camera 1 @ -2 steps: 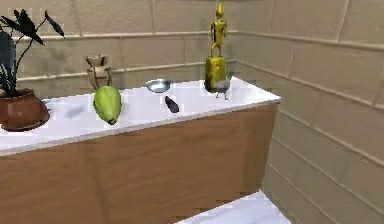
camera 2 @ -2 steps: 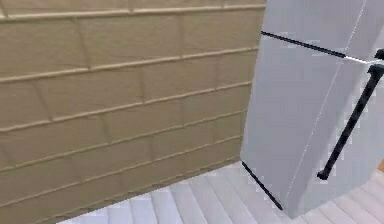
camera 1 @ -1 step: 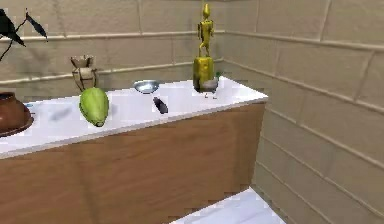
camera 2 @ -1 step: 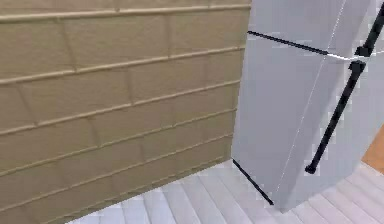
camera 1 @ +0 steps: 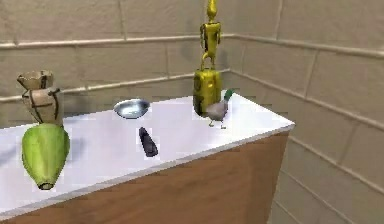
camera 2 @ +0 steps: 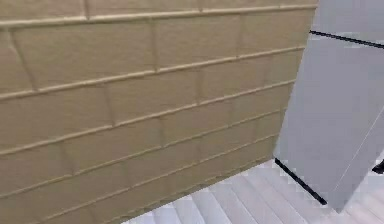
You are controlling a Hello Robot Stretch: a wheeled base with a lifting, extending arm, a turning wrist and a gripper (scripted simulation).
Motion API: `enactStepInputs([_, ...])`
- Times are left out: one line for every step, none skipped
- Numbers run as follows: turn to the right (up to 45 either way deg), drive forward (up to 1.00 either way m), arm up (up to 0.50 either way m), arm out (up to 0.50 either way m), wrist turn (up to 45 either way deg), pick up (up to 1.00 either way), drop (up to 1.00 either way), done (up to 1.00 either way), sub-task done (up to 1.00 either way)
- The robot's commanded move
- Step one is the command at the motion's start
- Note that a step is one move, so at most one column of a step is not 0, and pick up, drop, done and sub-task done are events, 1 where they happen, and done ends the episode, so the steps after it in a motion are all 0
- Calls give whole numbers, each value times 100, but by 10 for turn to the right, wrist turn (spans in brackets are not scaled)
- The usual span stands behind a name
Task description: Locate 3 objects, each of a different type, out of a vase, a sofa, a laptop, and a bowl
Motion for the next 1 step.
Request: enactStepInputs([-150, 0, 0, 0, 0, 0, 0, 0, 0])
